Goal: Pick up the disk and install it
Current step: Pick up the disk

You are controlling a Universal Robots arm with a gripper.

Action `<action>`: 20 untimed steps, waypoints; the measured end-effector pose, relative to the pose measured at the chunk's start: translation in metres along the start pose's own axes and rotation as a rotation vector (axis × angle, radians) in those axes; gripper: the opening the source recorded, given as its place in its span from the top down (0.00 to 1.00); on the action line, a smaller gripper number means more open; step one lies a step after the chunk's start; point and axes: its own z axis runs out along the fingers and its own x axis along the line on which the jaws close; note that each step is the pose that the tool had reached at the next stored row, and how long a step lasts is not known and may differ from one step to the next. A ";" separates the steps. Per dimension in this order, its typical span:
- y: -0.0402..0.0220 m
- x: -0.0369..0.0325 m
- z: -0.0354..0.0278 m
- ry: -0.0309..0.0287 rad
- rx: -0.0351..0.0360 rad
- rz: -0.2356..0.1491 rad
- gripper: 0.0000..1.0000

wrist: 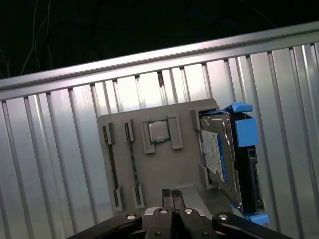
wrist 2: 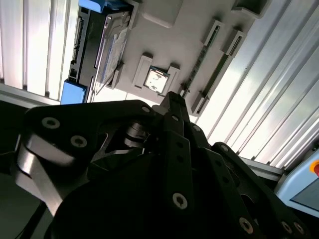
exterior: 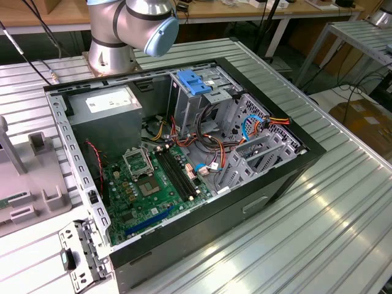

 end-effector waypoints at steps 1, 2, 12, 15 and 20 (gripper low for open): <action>0.0000 0.0000 0.0000 -0.0001 0.0001 -0.007 0.89; 0.0000 0.0000 0.0000 -0.0002 0.0001 -0.015 0.89; 0.0000 0.0000 0.0000 -0.0013 0.0009 -0.085 0.89; 0.0000 0.0000 0.0003 -0.0040 0.0016 -0.165 0.89; 0.0002 -0.0002 0.0022 -0.0377 -0.0014 -0.081 0.89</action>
